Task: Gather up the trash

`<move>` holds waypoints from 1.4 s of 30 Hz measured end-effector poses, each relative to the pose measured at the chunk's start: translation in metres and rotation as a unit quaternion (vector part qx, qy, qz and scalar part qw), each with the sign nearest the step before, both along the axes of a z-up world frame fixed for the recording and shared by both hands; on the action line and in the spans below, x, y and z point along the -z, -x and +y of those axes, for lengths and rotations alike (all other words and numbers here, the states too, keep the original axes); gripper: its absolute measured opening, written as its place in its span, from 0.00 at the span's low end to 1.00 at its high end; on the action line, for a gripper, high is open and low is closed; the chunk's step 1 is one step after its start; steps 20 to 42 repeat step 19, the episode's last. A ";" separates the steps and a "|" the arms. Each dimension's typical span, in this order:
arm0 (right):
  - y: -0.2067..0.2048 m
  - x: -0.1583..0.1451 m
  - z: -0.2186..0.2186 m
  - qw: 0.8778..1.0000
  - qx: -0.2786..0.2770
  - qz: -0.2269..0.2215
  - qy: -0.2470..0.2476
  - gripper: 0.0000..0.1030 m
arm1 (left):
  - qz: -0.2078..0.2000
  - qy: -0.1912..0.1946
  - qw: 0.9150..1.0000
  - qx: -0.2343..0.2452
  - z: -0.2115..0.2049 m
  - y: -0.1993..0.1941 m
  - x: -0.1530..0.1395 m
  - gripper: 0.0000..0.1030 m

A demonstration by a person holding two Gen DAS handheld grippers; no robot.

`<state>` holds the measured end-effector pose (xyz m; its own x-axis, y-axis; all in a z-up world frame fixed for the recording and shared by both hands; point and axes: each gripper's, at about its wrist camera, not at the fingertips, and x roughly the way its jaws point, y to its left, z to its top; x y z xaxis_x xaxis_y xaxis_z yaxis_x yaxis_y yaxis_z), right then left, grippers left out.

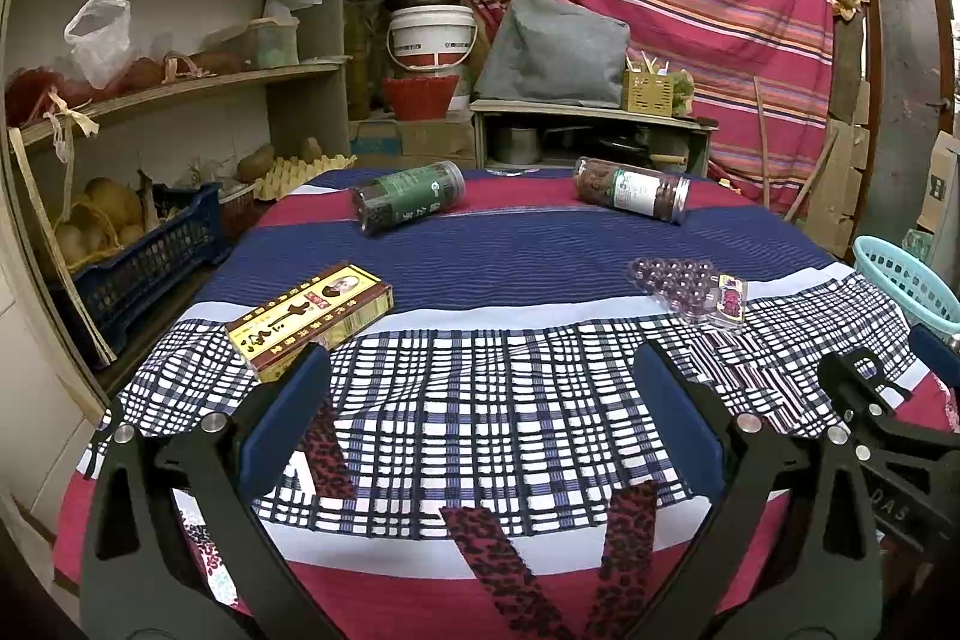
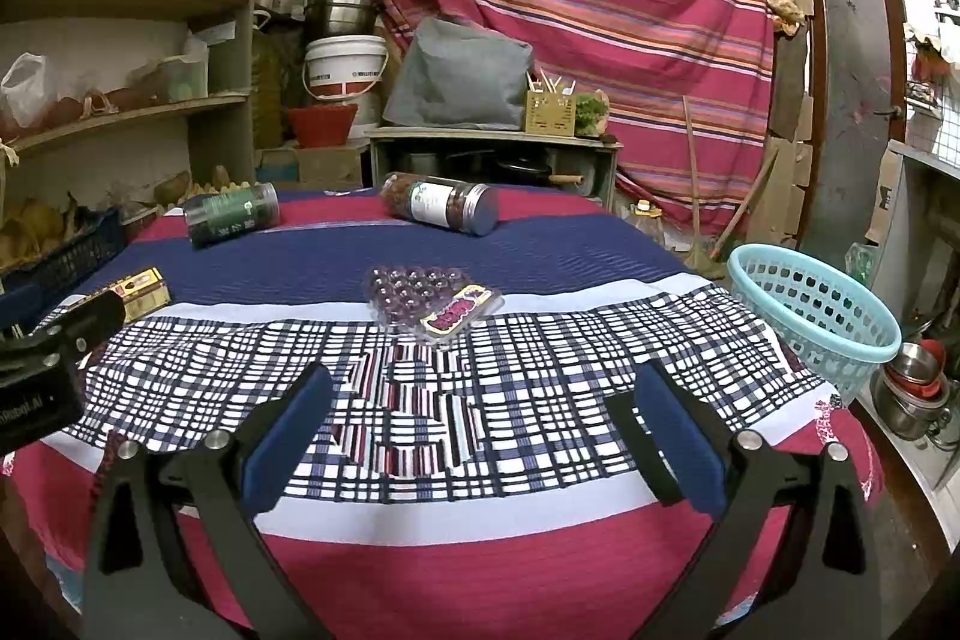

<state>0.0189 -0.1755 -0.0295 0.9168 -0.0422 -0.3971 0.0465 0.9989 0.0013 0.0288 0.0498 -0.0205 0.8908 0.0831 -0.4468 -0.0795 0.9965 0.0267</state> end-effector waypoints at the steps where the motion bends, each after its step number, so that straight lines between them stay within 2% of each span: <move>1: 0.000 0.000 0.000 1.000 0.000 0.000 0.000 0.96 | 0.000 0.000 1.000 0.000 -0.001 0.000 0.000 0.95; 42: 0.000 -0.003 0.000 1.000 -0.001 -0.001 -0.003 0.96 | 0.002 0.003 1.000 0.005 -0.002 0.001 0.001 0.95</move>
